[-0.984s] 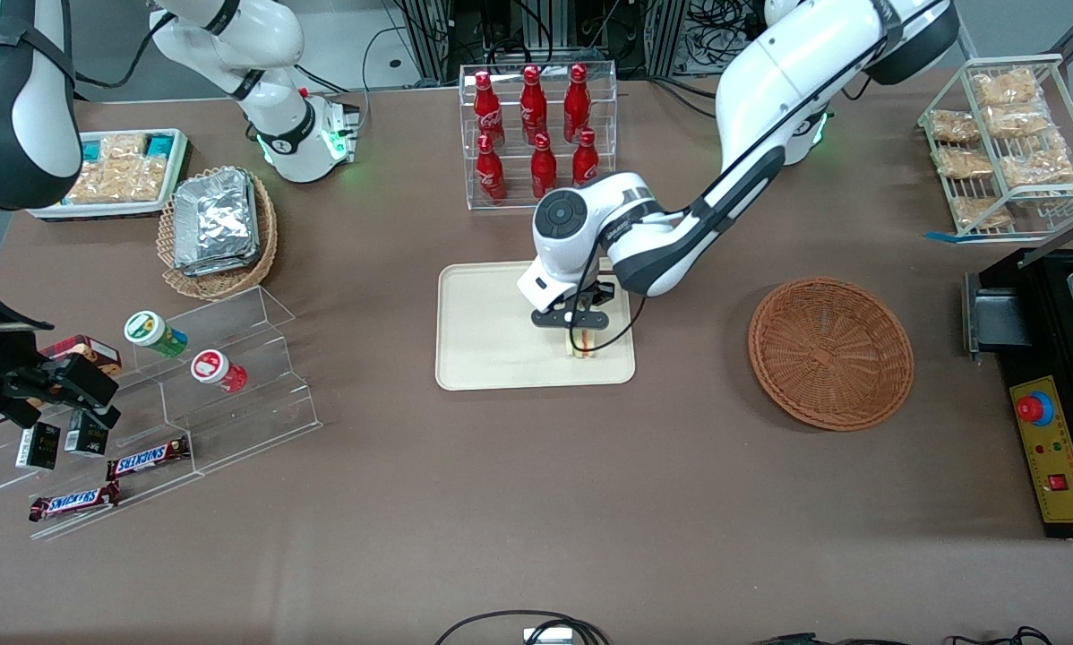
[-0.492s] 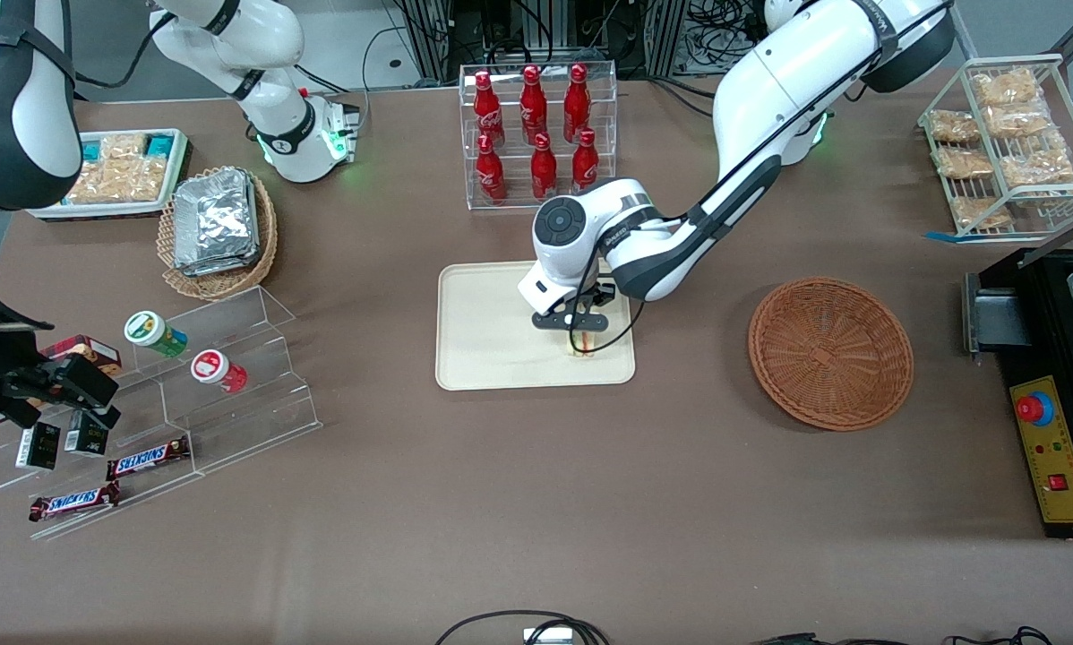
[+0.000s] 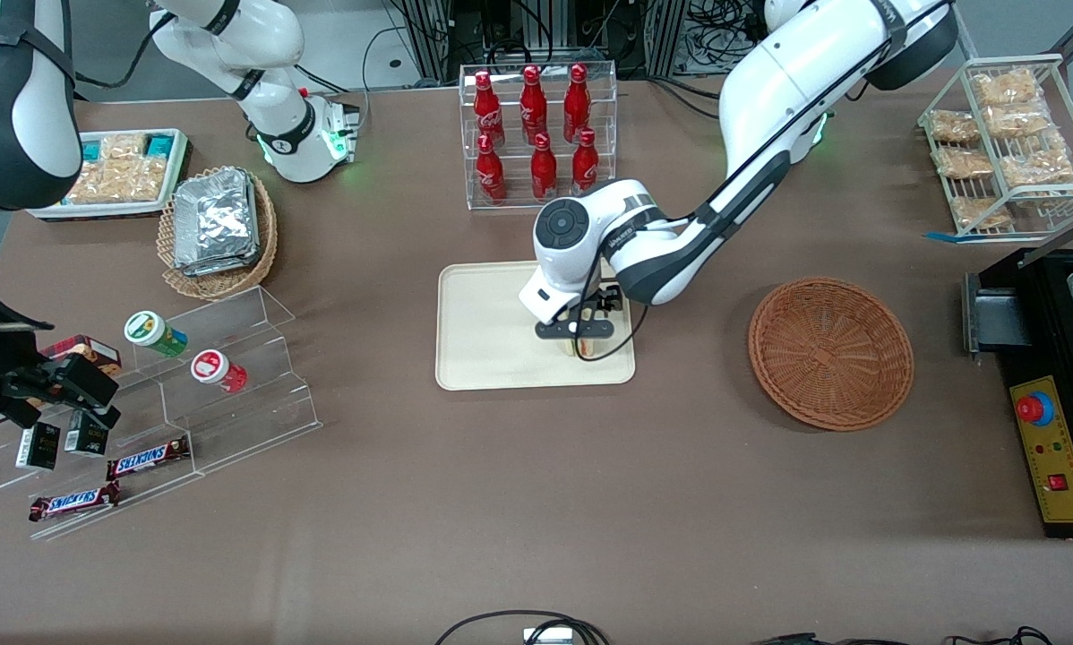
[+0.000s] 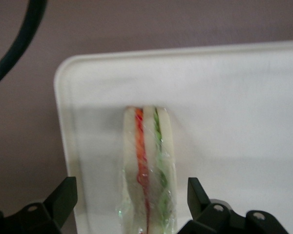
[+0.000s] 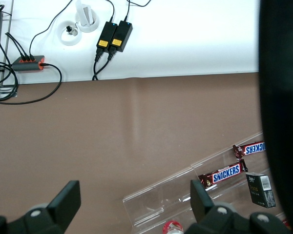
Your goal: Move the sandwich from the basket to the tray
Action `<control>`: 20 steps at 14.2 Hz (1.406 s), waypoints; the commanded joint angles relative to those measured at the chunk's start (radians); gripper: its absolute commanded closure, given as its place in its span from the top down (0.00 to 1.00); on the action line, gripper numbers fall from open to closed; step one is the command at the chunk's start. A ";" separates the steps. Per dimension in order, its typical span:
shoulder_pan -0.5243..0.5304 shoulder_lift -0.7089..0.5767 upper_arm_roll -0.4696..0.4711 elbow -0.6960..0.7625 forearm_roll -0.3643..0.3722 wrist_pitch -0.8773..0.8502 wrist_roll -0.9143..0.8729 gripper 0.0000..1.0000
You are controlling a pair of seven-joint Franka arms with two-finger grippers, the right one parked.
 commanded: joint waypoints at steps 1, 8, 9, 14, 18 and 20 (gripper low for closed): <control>0.006 -0.024 0.003 0.129 -0.002 -0.131 -0.071 0.99; 0.191 -0.140 -0.005 0.197 -0.002 -0.305 -0.088 1.00; 0.211 -0.157 -0.004 0.197 -0.002 -0.308 -0.088 1.00; 0.294 -0.203 -0.010 0.194 -0.003 -0.338 -0.078 1.00; 0.339 -0.269 0.021 0.189 -0.104 -0.366 0.118 1.00; 0.317 -0.335 0.128 0.177 -0.191 -0.372 0.225 1.00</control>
